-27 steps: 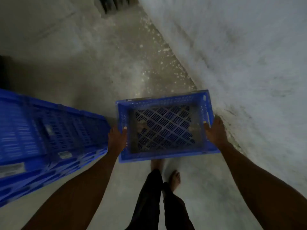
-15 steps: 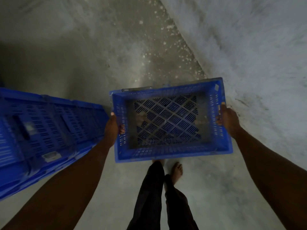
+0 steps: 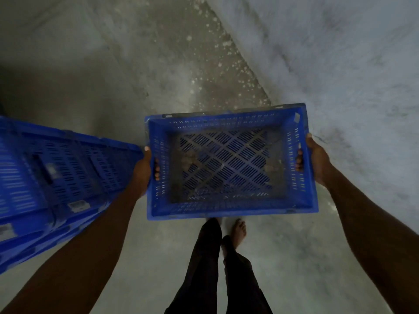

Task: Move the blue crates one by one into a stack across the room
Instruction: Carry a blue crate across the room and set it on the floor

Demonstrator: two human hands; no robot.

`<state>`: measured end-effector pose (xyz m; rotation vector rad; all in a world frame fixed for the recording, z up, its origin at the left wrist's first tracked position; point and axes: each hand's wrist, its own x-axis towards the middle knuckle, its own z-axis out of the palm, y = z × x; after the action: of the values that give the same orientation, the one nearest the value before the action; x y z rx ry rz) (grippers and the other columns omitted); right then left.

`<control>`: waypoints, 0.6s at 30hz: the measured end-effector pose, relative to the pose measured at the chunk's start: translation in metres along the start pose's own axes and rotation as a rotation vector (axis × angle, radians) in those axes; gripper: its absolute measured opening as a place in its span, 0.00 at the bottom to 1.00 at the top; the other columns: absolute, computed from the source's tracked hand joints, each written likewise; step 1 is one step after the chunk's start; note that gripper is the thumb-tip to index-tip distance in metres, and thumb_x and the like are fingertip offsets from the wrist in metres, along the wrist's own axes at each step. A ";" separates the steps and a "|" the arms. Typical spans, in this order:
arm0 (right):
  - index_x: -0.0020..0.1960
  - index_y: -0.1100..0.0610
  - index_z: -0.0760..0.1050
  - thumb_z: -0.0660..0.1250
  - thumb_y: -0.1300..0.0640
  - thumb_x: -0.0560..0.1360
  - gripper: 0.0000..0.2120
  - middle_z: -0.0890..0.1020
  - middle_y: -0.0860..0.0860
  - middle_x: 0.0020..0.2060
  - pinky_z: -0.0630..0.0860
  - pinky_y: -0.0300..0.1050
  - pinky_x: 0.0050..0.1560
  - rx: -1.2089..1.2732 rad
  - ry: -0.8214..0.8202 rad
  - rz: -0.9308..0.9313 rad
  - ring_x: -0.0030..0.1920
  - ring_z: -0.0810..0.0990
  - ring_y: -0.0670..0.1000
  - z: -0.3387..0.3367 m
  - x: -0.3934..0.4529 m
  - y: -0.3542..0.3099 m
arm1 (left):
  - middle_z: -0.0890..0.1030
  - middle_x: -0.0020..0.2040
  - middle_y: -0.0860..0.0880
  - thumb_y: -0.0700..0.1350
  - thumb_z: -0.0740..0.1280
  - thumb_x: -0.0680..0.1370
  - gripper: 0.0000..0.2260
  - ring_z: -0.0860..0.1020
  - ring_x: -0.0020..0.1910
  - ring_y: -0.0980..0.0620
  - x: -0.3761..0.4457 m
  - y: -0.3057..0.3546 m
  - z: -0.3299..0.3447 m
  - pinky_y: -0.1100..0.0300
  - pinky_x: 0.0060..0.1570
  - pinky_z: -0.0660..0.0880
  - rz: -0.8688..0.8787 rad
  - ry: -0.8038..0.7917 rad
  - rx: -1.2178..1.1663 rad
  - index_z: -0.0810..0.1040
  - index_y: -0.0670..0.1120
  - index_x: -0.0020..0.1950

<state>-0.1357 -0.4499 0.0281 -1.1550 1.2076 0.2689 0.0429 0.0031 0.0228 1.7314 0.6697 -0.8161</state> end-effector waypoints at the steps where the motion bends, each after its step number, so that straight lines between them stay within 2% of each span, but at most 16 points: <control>1: 0.37 0.56 0.70 0.64 0.25 0.62 0.32 0.74 0.52 0.26 0.72 0.40 0.25 0.032 0.001 0.002 0.24 0.72 0.51 -0.005 -0.015 -0.004 | 0.72 0.28 0.49 0.68 0.58 0.79 0.27 0.69 0.26 0.50 -0.012 0.010 -0.003 0.54 0.29 0.69 0.008 -0.019 -0.008 0.74 0.45 0.40; 4: 0.37 0.56 0.70 0.63 0.24 0.61 0.33 0.75 0.52 0.28 0.69 0.39 0.23 0.078 0.021 -0.025 0.23 0.70 0.49 -0.021 -0.066 -0.015 | 0.71 0.28 0.51 0.69 0.59 0.79 0.26 0.69 0.25 0.52 -0.049 0.043 -0.011 0.57 0.27 0.69 0.049 -0.088 -0.013 0.74 0.46 0.41; 8: 0.37 0.56 0.71 0.62 0.21 0.56 0.37 0.72 0.51 0.25 0.64 0.38 0.20 0.082 0.121 -0.095 0.21 0.66 0.48 -0.040 -0.151 -0.029 | 0.70 0.28 0.51 0.69 0.58 0.78 0.25 0.68 0.24 0.54 -0.102 0.094 -0.013 0.61 0.23 0.69 0.097 -0.188 0.024 0.73 0.48 0.40; 10: 0.37 0.57 0.71 0.60 0.22 0.64 0.35 0.71 0.51 0.25 0.64 0.38 0.20 0.096 0.187 -0.122 0.21 0.65 0.47 -0.054 -0.193 -0.031 | 0.69 0.28 0.51 0.70 0.58 0.78 0.25 0.67 0.24 0.54 -0.130 0.118 -0.008 0.61 0.23 0.68 0.118 -0.233 0.069 0.72 0.49 0.39; 12: 0.37 0.57 0.71 0.56 0.27 0.75 0.32 0.70 0.51 0.26 0.64 0.38 0.21 0.123 0.258 -0.132 0.21 0.64 0.47 -0.072 -0.230 -0.026 | 0.68 0.28 0.52 0.70 0.58 0.78 0.25 0.66 0.23 0.54 -0.157 0.140 0.003 0.61 0.22 0.66 0.148 -0.267 0.134 0.72 0.49 0.39; 18: 0.37 0.55 0.69 0.57 0.30 0.77 0.29 0.69 0.50 0.27 0.63 0.38 0.21 0.341 0.429 -0.120 0.23 0.63 0.47 -0.131 -0.348 0.033 | 0.66 0.28 0.51 0.68 0.58 0.80 0.24 0.63 0.21 0.54 -0.232 0.178 0.063 0.63 0.20 0.63 0.258 -0.424 0.327 0.71 0.48 0.39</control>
<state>-0.3753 -0.4052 0.3114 -1.0050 1.4809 -0.2830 0.0256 -0.1184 0.2954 1.8029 0.0260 -1.1072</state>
